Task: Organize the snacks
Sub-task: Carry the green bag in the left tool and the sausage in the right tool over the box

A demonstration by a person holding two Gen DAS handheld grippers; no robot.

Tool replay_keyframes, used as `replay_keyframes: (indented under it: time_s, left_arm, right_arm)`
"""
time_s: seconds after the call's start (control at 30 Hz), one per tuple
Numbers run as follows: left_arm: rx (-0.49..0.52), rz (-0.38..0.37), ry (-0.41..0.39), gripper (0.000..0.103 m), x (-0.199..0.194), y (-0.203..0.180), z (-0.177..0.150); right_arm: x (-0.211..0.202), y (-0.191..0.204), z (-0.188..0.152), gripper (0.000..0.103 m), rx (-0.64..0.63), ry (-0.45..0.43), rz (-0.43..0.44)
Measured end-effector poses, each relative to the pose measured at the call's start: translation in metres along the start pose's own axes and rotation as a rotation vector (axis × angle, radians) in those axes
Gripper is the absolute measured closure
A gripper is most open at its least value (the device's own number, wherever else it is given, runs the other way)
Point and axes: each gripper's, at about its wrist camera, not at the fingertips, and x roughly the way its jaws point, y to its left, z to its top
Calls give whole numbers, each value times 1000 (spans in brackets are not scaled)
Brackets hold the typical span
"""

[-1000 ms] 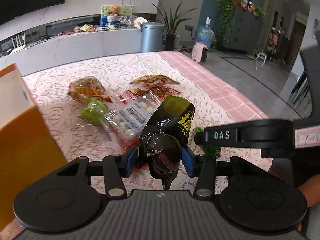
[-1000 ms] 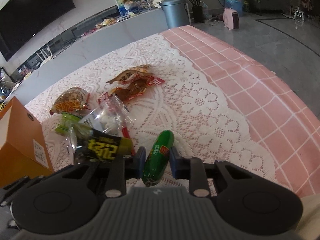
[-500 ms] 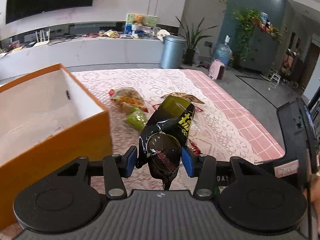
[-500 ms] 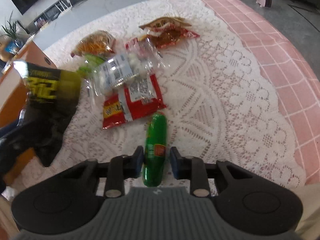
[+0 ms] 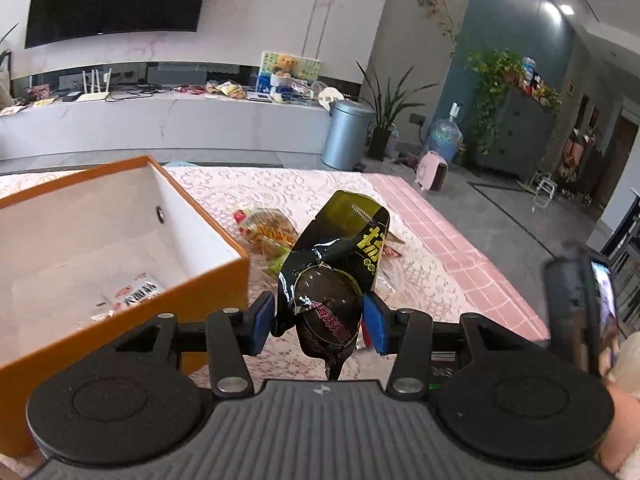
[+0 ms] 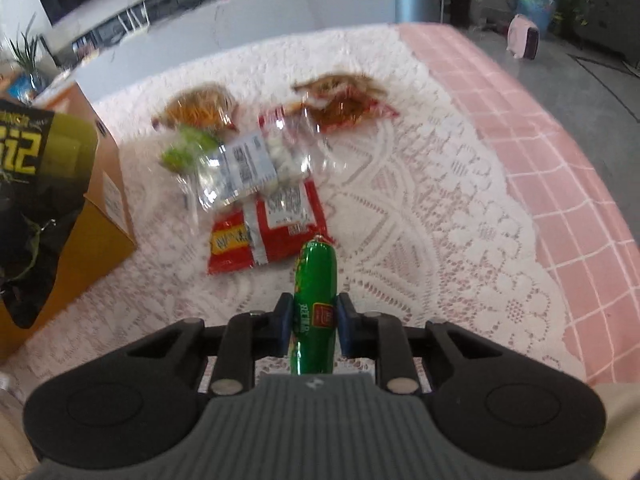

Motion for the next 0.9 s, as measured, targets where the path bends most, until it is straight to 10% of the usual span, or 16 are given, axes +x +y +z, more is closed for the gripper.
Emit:
replay_keyframes:
  time_s: [0.5, 0.9]
  left_arm:
    - [-127, 122, -8, 49, -26, 45, 38]
    - [-173, 212, 66, 48, -13, 106, 70]
  right_arm:
    - [-86, 65, 22, 83, -132, -236, 162]
    - [-77, 151, 76, 83, -334, -292, 273]
